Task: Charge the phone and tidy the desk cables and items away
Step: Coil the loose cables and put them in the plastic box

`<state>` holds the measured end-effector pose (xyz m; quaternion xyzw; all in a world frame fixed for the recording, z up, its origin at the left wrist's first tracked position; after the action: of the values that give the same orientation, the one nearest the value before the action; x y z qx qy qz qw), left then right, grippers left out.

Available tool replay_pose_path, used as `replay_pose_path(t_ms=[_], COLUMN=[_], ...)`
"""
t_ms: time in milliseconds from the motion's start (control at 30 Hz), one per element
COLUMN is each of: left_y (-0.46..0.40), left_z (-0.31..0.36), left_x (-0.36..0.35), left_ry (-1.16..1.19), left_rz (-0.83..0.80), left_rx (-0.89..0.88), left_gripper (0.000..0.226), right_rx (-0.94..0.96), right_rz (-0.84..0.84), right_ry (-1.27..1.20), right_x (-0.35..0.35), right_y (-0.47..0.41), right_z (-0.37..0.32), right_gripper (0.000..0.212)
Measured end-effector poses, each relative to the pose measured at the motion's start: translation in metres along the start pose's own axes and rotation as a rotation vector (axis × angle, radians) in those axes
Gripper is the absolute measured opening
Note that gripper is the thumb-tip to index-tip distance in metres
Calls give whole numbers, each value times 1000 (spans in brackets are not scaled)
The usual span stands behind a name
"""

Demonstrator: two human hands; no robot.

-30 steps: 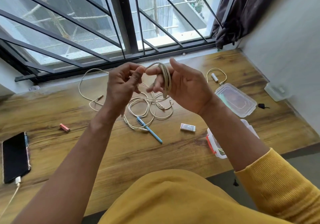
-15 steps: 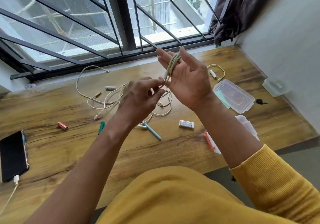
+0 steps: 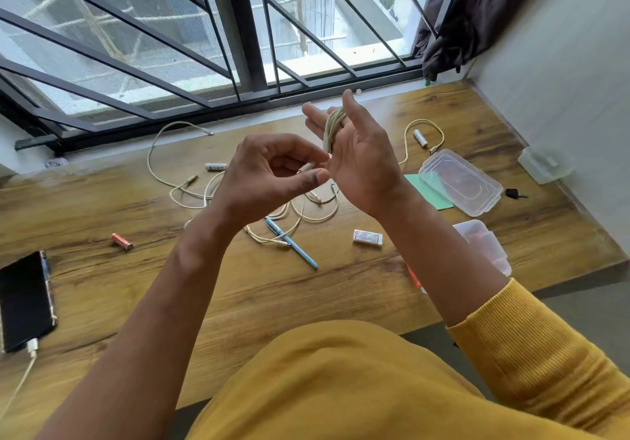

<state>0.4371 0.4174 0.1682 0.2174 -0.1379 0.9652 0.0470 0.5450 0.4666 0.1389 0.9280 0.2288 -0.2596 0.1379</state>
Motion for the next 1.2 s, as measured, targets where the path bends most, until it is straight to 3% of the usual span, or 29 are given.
replay_pose_path(t_ms=[67, 167, 267, 400, 500, 633, 833, 967, 1067, 1200], left_y=[3, 4, 3, 2, -1, -5, -4, 0, 2, 4], left_z=[-3, -5, -5, 2, 9, 8, -7, -21, -25, -27], left_x=[-3, -5, -5, 6, 16, 28, 35, 28, 19, 20], left_ry=[98, 127, 64, -81, -214, -208, 70, 164, 173, 45], left_rz=[-57, -86, -42, 64, 108, 156, 148, 129, 49, 107], left_rx=[6, -7, -21, -70, -131, -95, 75, 161, 190, 174], left_gripper=[41, 47, 33, 18, 18, 17, 29, 22, 25, 33], right_rx=[4, 40, 36, -8, -72, -166, -243, -275, -289, -305], right_rz=[-17, 18, 95, 100, 32, -122, -305, -420, -448, -411], right_ry=[-9, 35, 34, 33, 67, 120, 78, 75, 60, 4], right_x=[3, 15, 25, 26, 20, 4, -16, -27, -29, -25], right_y=[-2, -7, -11, -7, -8, -3, 8, 13, 15, 10], right_z=[0, 2, 6, 14, 21, 33, 37, 37, 37, 45], right_gripper=[38, 39, 45, 38, 43, 47, 51, 53, 53, 53])
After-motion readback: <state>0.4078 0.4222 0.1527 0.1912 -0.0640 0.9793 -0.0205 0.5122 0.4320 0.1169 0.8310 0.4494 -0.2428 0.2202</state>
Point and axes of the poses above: each hand's wrist, its own y-axis away from the middle knuckle, its own x-axis out of the back of the hand, z = x × y, the point moved 9 cm from there along -y, towards the middle knuckle, and after that the axes turned 6 degrees about -y, right-handed, at the moved point
